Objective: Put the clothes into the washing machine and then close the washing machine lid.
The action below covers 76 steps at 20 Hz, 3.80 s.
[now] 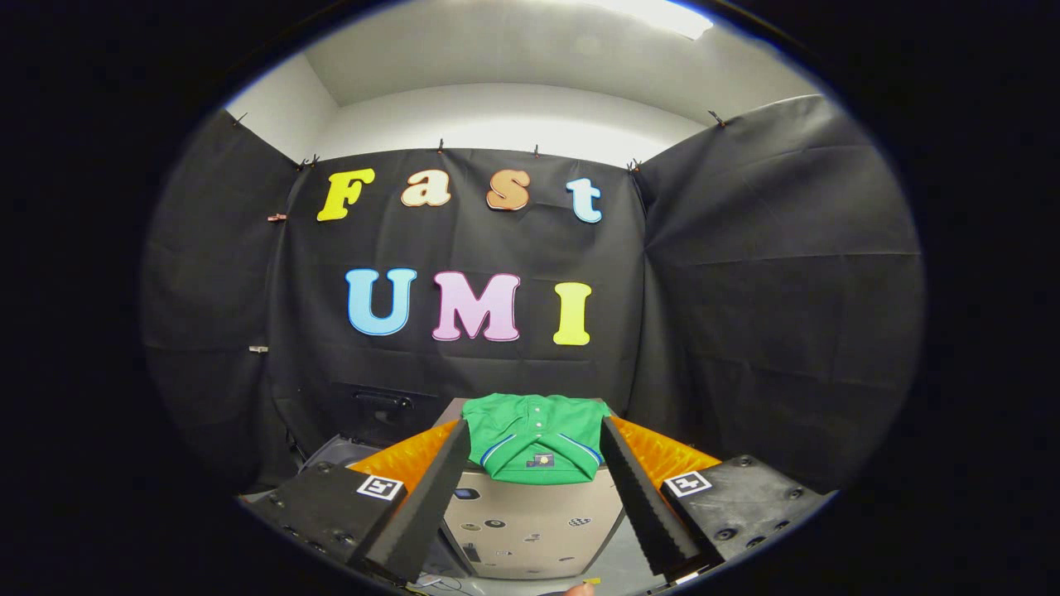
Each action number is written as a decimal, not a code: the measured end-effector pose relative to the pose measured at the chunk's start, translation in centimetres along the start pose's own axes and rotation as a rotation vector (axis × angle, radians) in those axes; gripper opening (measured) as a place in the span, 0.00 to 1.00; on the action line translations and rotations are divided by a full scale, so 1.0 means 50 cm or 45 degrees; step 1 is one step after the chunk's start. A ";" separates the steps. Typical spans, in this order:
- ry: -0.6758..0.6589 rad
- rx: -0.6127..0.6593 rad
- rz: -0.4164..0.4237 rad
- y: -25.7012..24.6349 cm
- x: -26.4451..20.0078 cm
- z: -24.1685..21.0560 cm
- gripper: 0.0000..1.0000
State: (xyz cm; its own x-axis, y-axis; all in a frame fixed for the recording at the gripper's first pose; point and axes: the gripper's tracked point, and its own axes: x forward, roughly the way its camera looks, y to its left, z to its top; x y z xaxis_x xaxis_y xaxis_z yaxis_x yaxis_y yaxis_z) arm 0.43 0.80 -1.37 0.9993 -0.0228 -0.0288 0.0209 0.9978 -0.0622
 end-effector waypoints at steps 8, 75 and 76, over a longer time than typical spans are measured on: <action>0.007 0.013 0.008 -0.011 0.037 -0.005 0.98; 0.686 0.250 0.492 0.506 0.638 0.034 0.08; 0.700 0.263 0.511 0.540 0.633 0.025 0.09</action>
State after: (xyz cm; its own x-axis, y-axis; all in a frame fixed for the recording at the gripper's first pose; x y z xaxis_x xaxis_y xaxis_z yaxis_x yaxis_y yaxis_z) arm 32.66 27.11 -2.73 0.7721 0.3756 -0.5126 -0.2860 0.9257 0.2475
